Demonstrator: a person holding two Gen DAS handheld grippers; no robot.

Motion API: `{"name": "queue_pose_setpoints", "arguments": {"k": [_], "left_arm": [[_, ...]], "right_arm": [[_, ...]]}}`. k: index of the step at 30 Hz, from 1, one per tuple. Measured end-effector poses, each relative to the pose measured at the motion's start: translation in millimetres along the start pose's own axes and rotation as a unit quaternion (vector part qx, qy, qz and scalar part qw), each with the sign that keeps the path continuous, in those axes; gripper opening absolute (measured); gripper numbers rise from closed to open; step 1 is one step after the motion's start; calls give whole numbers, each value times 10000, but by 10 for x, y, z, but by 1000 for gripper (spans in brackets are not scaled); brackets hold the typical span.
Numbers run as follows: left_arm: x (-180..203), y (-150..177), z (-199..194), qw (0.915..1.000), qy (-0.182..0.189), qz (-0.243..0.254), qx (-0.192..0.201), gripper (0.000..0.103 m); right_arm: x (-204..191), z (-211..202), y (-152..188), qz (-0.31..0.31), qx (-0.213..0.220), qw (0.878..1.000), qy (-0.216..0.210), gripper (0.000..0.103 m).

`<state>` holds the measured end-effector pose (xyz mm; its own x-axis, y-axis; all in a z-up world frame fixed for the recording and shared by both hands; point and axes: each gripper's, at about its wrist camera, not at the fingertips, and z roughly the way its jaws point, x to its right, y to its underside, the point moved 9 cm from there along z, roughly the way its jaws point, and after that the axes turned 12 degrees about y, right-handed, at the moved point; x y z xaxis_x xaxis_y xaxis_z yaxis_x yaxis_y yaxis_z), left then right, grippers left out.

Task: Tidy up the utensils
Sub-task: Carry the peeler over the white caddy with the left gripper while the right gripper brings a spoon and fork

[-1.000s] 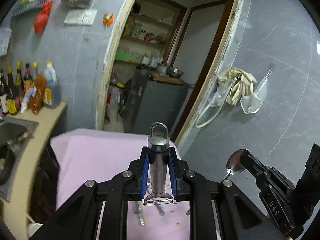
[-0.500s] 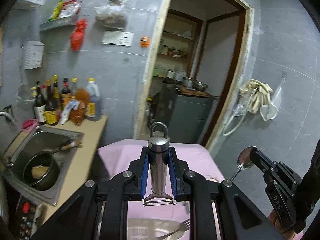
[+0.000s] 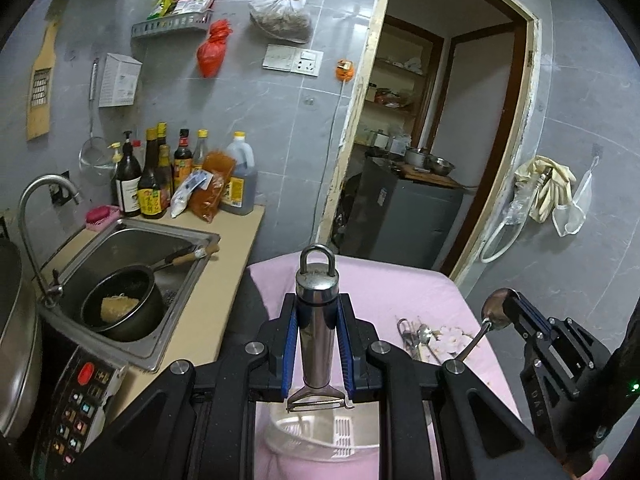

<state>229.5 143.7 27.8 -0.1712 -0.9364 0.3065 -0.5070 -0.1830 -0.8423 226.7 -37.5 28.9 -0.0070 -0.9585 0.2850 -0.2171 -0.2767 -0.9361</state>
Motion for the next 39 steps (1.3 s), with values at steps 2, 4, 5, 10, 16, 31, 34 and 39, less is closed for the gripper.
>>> {"name": "queue_pose_setpoints", "arguments": {"k": [2, 4, 5, 10, 16, 31, 34, 39], "left_arm": [[-43, 50, -18, 10000, -68, -12, -3, 18], [-84, 97, -19, 9999, -94, -30, 17, 18], [-112, 128, -14, 9999, -129, -32, 19, 18], [-173, 214, 8, 9995, -236, 57, 206, 18], [-149, 204, 47, 9994, -107, 34, 313, 18], [69, 150, 331, 9947, 616, 821, 82, 18], [85, 197, 341, 9925, 688, 1011, 19, 18], [90, 255, 345, 9891, 832, 1214, -79, 18]], "right_arm": [[-41, -1, 50, -23, -45, 10000, 4, 2], [-82, -4, 110, -38, -97, 9999, 0, 2], [-92, 2, 127, -36, -112, 9999, 0, 2], [-116, 67, 216, 5, -221, 9998, -20, 2], [-129, 162, 354, 92, -446, 9990, -40, 2], [-88, 235, 462, 277, -554, 9981, 33, 2], [-105, 246, 482, 286, -569, 9980, 24, 2], [-113, 272, 473, 296, -571, 9979, 19, 2]]}}
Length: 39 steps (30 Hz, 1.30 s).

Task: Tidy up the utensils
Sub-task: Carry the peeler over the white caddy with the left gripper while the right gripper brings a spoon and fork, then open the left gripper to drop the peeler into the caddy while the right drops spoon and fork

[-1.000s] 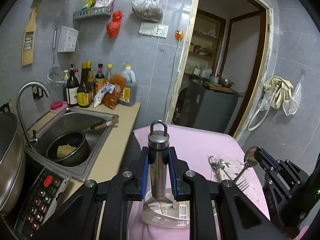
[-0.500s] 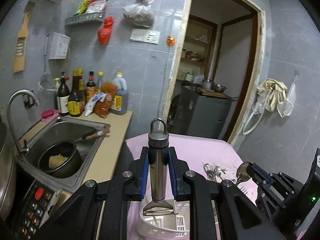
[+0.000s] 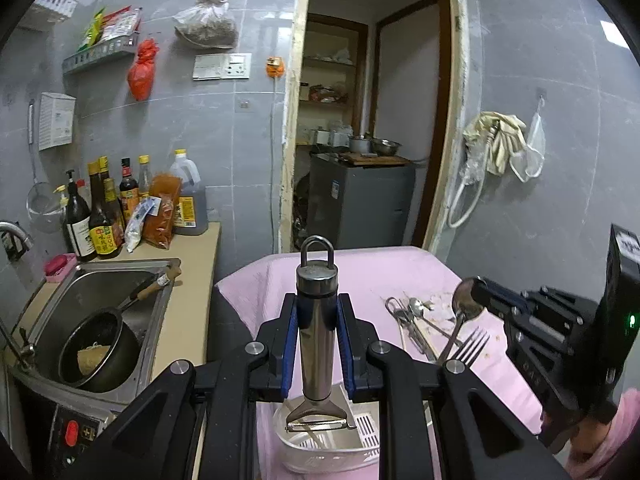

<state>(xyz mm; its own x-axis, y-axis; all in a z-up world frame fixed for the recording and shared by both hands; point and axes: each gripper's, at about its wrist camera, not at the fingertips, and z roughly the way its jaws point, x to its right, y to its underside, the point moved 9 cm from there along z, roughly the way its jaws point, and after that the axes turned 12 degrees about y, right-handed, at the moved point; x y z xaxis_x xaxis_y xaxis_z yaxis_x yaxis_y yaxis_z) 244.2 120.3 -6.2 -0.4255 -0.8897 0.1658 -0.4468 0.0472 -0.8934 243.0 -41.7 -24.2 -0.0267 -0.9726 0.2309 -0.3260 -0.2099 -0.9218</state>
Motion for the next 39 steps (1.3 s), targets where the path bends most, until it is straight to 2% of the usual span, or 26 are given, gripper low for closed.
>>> {"name": "queue_pose_setpoints", "arguments": {"k": [8, 19, 27, 30, 32, 33, 37, 39], "left_arm": [[-17, 131, 93, 9998, 88, -31, -178, 18], [-135, 456, 267, 9969, 160, -534, -556, 19], [-123, 658, 375, 9928, 250, -805, -846, 19], [-117, 701, 372, 9919, 242, -873, -886, 20], [-127, 705, 362, 9910, 237, -965, -898, 21], [-129, 698, 355, 9907, 251, -1000, -883, 22], [-107, 642, 299, 9911, 212, -1050, -787, 31], [-89, 609, 281, 9914, 167, -1063, -746, 37]], "right_arm": [[-99, 75, 88, -113, -129, 9998, -47, 2], [-320, 137, 395, -323, -531, 9972, -413, 2], [-315, 168, 525, -186, -773, 9948, -637, 3], [-293, 155, 539, -112, -801, 9942, -712, 9], [-268, 131, 534, -32, -785, 9940, -760, 19], [-245, 116, 525, 19, -771, 9940, -773, 21], [-148, 87, 477, 222, -758, 9936, -805, 26], [-56, 62, 433, 383, -704, 9938, -768, 33]]}}
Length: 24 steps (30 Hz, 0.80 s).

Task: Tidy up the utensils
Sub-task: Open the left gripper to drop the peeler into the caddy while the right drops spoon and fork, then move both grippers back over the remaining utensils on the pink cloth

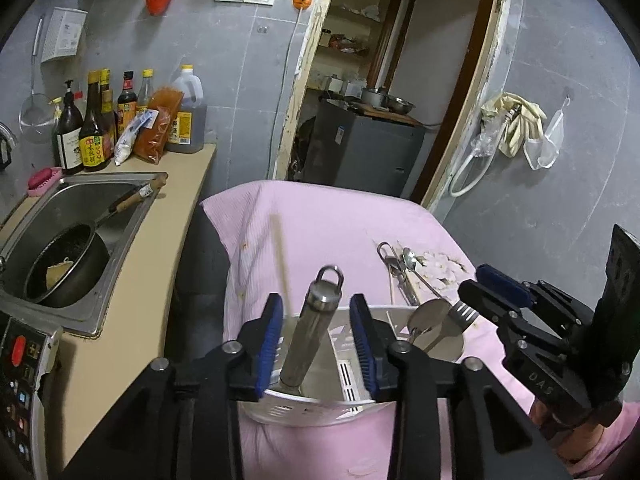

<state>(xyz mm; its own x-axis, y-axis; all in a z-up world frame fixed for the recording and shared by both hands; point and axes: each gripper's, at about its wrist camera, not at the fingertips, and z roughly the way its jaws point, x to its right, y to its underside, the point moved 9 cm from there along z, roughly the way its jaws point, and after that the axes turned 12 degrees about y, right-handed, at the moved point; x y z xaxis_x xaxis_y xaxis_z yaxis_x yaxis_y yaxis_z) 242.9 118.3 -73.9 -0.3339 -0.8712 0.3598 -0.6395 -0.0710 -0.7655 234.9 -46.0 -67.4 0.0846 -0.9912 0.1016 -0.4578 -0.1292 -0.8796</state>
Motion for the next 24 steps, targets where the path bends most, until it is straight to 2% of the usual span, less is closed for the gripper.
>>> {"name": "queue_pose_setpoints", "arguments": {"k": [2, 6, 8, 9, 11, 14, 19, 24], "left_arm": [[31, -42, -25, 9999, -75, -33, 95, 50], [122, -150, -68, 9991, -196, -77, 357, 67], [190, -224, -78, 9977, -430, -30, 532, 85], [221, -253, -86, 9968, -510, 1, 619, 88], [313, -324, -86, 9943, -681, 98, 818, 99], [451, -414, -49, 9896, -979, 269, 1020, 102], [742, -519, 88, 9826, -1298, 514, 1225, 103], [1015, -623, 281, 9782, -1475, 599, 1336, 103]], "right_arm": [[104, -36, -49, 169, 72, 9998, 30, 47], [394, -84, -160, 481, 216, 9983, 232, 63], [561, -107, -208, 626, 280, 9970, 368, 76], [653, -125, -234, 694, 316, 9962, 428, 78], [823, -142, -274, 797, 376, 9945, 560, 89], [1094, -165, -321, 880, 481, 9913, 853, 99], [1520, -132, -382, 808, 568, 9876, 1223, 101], [1888, -58, -434, 643, 599, 9875, 1312, 101]]}}
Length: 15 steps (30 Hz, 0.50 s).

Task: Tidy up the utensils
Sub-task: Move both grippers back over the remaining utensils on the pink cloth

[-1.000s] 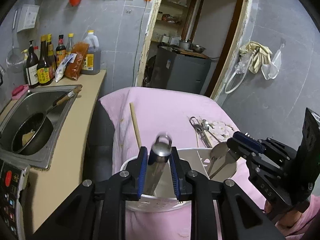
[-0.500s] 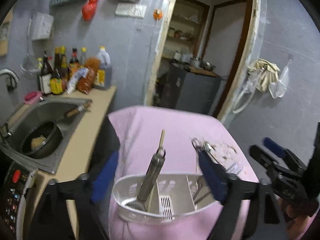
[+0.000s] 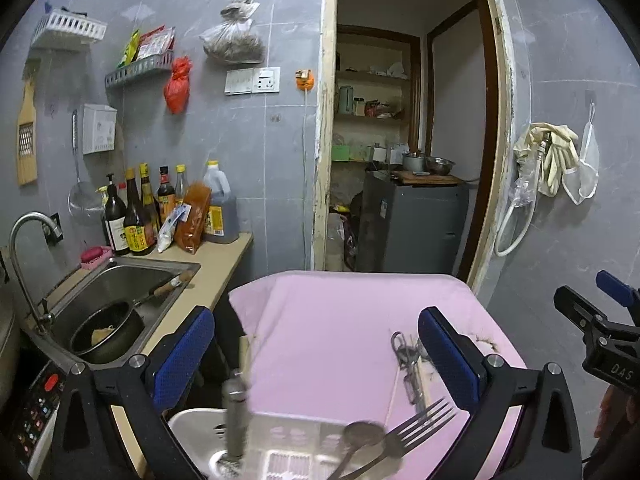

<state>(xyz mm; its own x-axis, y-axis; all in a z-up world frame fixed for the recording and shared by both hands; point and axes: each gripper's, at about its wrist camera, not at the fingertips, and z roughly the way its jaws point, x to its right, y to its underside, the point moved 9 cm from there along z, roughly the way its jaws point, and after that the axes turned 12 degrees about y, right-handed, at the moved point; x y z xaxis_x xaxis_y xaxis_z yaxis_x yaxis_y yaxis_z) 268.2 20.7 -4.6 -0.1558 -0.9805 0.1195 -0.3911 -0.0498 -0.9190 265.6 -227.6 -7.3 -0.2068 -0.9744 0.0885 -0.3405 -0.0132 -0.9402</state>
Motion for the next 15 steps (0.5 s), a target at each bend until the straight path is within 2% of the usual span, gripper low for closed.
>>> {"name": "queue_pose_setpoints", "arguments": {"k": [7, 15], "left_arm": [[373, 0, 301, 9997, -228, -85, -35, 103], [800, 82, 772, 9988, -333, -185, -294, 103]], "right_arm": [[348, 394, -16, -241, -11, 9996, -161, 101], [582, 1031, 97, -366, -232, 9962, -758, 101]]}}
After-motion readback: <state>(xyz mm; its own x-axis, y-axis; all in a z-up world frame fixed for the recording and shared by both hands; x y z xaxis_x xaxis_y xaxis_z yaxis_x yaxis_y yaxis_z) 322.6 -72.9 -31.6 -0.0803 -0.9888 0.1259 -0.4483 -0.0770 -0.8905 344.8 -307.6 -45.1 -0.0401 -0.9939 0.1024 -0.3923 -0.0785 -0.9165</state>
